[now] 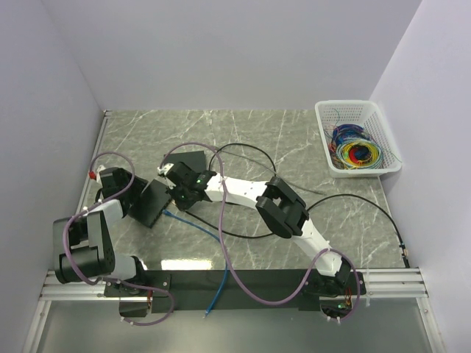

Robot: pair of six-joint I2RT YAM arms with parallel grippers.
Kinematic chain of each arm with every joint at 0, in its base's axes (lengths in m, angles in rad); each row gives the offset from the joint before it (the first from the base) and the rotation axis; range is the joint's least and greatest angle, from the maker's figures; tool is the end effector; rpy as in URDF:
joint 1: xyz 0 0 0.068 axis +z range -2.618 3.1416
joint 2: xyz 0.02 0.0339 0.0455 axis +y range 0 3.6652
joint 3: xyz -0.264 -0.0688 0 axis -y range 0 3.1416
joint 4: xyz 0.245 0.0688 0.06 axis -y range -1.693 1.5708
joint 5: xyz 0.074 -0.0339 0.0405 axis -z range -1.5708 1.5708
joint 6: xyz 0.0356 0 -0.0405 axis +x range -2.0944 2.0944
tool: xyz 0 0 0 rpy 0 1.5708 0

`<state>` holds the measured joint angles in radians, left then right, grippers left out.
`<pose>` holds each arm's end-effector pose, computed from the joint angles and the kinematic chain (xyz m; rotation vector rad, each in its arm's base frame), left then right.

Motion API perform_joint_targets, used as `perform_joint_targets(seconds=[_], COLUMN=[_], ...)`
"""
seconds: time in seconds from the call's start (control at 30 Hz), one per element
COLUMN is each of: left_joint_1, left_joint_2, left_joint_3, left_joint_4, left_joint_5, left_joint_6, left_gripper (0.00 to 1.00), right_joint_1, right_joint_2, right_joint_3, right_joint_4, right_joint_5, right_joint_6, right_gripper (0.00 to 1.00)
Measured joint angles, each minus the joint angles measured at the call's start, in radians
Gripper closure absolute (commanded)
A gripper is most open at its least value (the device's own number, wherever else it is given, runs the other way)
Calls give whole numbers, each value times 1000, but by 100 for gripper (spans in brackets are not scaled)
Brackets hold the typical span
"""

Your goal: Insert the plug into the switch port

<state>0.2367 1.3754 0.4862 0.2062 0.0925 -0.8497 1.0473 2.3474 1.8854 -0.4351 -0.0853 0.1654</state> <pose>0.2483 0.0565 0.1509 -1.1385 1.9829 -0.4289 0.2570 0.4513 0.1608 -1.1314 2.3073 0.6029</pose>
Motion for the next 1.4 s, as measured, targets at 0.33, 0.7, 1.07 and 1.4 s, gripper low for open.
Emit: perform_joint_targets(seconds=[0.33, 0.7, 1.07, 1.4], left_joint_1=[11, 11, 11, 11], left_joint_2=[29, 48, 50, 60], left_joint_3=[0, 0, 0, 0], left_joint_4=[27, 44, 45, 62], left_joint_5=[15, 16, 18, 26], left_joint_6=[23, 45, 57, 64], left_gripper=[45, 45, 46, 46], right_joint_1=[5, 15, 17, 17], right_joint_2=[0, 0, 0, 0], right_joint_3=[11, 14, 46, 79], right_joint_4=[-9, -15, -32, -67], right_joint_5=[13, 14, 22, 34], right_joint_6=[-2, -3, -7, -8], right_gripper=[100, 100, 100, 100])
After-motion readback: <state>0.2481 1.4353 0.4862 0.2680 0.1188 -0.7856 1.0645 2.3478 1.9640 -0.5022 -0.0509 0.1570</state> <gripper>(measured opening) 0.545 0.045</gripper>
